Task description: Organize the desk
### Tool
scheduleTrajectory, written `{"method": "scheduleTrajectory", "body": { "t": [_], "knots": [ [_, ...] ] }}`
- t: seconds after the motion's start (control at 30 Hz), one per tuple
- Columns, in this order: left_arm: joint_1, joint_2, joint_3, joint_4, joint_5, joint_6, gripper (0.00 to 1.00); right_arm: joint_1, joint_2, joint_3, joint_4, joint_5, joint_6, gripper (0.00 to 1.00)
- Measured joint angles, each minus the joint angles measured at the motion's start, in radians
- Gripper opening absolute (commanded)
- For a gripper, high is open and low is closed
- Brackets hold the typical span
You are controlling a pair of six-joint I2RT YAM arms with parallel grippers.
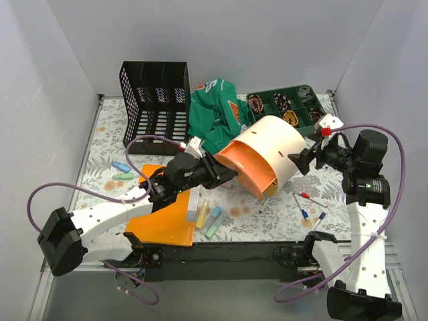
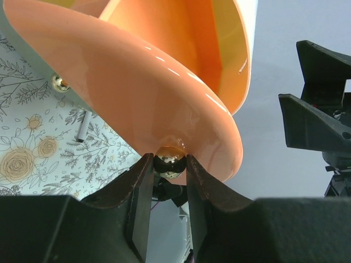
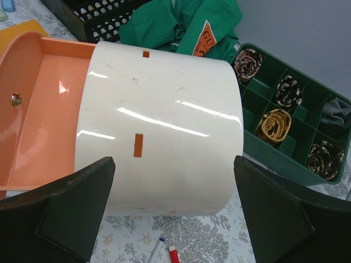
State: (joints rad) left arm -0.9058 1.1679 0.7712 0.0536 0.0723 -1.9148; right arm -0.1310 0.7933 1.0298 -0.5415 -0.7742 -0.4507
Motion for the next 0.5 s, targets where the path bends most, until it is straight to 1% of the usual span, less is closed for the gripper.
{"method": "scheduleTrajectory", "body": {
  "t": [0.1, 0.2, 0.23, 0.27, 0.33, 0.37, 0.5],
  "knots": [
    [0.0, -0.005, -0.002, 0.0, 0.004, 0.001, 0.24, 0.0, 0.0, 0.0, 0.0, -0.011, 0.0, 0.98],
    [0.0, -0.013, -0.006, -0.002, 0.008, 0.005, 0.35, 0.0, 0.0, 0.0, 0.0, -0.019, -0.001, 0.98],
    [0.0, -0.016, -0.006, -0.002, 0.011, 0.008, 0.39, 0.0, 0.0, 0.0, 0.0, -0.022, -0.001, 0.98],
    [0.0, -0.019, -0.007, -0.003, 0.015, 0.011, 0.48, 0.0, 0.0, 0.0, 0.0, -0.023, -0.001, 0.98],
    [-0.001, -0.032, -0.012, -0.002, 0.021, 0.016, 0.57, 0.0, 0.0, 0.0, 0.0, -0.026, -0.001, 0.98],
    [-0.001, -0.041, -0.015, -0.004, 0.023, 0.019, 0.66, 0.0, 0.0, 0.0, 0.0, -0.03, -0.001, 0.98],
    [-0.001, -0.087, -0.03, -0.008, 0.026, 0.029, 0.78, 0.0, 0.0, 0.002, -0.004, -0.048, -0.005, 0.98]
  ]
}}
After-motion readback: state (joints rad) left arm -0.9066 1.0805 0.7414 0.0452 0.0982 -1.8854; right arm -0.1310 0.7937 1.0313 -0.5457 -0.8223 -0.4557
